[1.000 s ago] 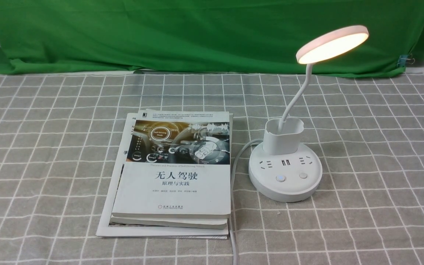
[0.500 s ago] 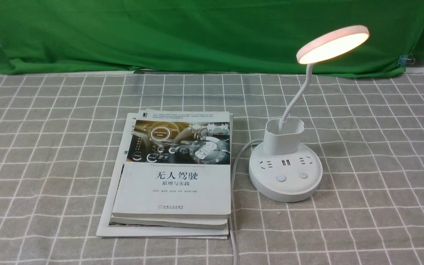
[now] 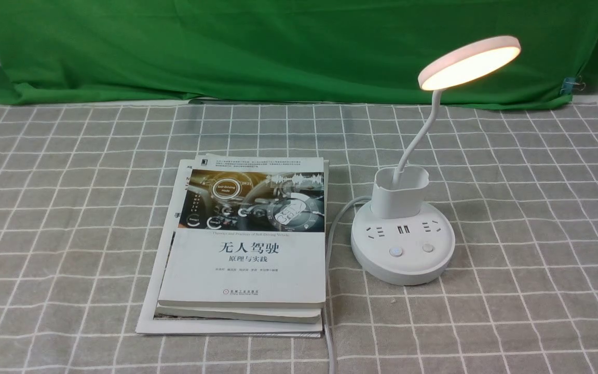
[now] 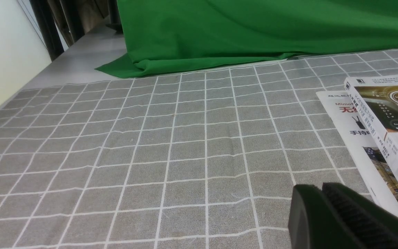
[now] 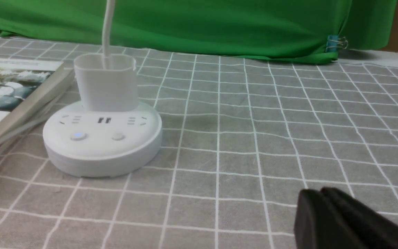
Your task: Turn on the desk lamp on the grey coffee tablecloth with your hand.
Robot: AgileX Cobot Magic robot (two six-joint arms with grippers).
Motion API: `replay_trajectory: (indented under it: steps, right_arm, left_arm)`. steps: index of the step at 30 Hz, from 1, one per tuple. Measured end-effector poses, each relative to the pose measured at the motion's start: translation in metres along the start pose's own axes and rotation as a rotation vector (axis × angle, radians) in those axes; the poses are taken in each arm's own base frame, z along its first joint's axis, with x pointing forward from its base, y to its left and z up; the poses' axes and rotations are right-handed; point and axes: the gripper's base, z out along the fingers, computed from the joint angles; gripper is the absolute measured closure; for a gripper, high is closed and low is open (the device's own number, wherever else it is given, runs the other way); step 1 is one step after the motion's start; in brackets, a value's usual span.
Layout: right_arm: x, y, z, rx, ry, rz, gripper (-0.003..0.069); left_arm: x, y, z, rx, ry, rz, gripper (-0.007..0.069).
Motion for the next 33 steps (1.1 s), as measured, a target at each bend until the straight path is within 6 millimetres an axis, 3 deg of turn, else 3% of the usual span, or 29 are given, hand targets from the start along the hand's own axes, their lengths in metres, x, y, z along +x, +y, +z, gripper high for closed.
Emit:
replay_trajectory:
  steps: [33]
  right_arm:
    - [0.0000,-0.0001,0.0000,0.002,0.000,-0.002,0.0520]
  left_arm:
    - [0.0000,0.0000,0.0000,0.000,0.000,0.000,0.0606]
